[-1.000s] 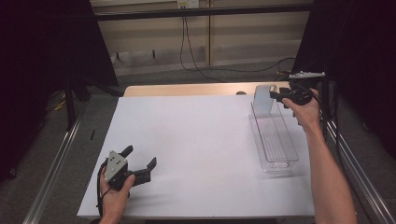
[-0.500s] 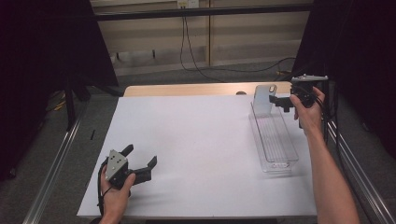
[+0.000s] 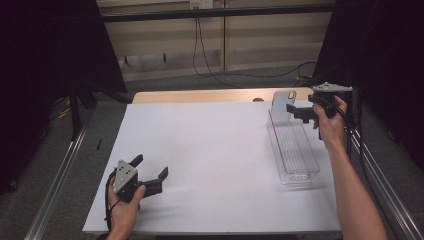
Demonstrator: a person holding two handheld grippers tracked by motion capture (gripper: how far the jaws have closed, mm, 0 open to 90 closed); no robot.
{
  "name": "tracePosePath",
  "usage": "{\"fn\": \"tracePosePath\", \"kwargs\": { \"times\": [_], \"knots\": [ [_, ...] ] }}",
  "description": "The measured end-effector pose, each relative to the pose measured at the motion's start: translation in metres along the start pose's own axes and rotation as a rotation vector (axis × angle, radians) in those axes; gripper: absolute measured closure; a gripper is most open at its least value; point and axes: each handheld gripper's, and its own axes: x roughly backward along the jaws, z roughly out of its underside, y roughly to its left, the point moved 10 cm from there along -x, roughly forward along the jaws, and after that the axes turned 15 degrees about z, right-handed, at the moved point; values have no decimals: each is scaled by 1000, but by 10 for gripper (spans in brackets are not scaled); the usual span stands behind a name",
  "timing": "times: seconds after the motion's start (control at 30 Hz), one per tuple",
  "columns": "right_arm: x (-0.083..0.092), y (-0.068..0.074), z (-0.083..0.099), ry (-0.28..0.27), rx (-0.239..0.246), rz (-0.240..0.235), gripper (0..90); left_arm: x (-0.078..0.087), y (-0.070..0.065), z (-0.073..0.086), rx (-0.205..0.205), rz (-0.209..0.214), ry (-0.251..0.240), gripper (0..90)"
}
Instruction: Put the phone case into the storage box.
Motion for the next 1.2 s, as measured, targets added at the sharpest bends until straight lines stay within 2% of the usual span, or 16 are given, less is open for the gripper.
{"fn": "tracePosePath", "kwargs": {
  "times": [0.17,0.37,0.47,0.57,0.63,0.67,0.73,0.83,0.97,1.07,1.2],
  "knots": [
    [3,5,-2,-16,12,-1,24,3,1,0,-1,0,-1,40],
    [11,5,-1,-43,-23,9,29,8,-1,-1,1,6,-11,39],
    [15,4,3,-42,-23,22,30,9,1,-1,0,4,-10,39],
    [19,5,5,-40,-45,13,23,10,2,-1,19,2,-20,50],
    [20,3,5,-73,-21,39,27,10,3,-2,15,-1,-23,48],
    [21,2,5,-86,-24,38,25,11,3,-2,14,1,-22,47],
    [24,2,4,-105,-52,21,21,11,2,-3,10,3,-24,45],
    [30,0,2,-127,-48,46,3,11,2,-3,9,6,-25,45],
    [39,0,3,-161,-87,51,0,12,1,-3,7,8,-24,45],
    [45,1,6,-162,-63,66,3,12,1,-4,10,6,-29,45],
    [56,5,6,-188,-60,53,0,12,-1,-4,5,13,-24,45]
  ]
}}
